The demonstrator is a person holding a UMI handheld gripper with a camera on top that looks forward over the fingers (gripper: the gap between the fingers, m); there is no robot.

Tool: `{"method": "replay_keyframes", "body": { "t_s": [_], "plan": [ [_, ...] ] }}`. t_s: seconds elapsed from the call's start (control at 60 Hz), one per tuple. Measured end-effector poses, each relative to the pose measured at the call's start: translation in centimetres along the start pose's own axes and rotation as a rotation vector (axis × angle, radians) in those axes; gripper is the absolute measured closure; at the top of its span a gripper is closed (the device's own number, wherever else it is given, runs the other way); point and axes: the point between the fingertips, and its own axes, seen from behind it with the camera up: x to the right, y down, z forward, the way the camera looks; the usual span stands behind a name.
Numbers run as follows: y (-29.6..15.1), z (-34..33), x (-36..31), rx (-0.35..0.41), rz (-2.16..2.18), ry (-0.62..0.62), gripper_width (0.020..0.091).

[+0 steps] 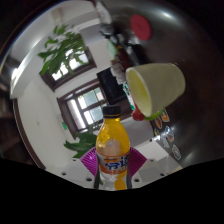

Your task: Pour water

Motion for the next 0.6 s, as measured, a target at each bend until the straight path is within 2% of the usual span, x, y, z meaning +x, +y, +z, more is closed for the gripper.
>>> {"method": "replay_keyframes", "body": {
  "t_s": [0.183, 0.367, 0.5, 0.6],
  "plan": [
    [-1.3, 1.0, 1.2, 0.031, 0.192, -0.026, 0.0741],
    [-1.2, 1.3, 1.9, 0.018, 0.207, -0.002, 0.0736],
    [-0.6, 1.3, 2.2, 0.006, 0.114, 0.03, 0.0737],
    [0.4, 0.4, 1.7, -0.026, -0.146, 0.082, 0.0736]
  ]
}}
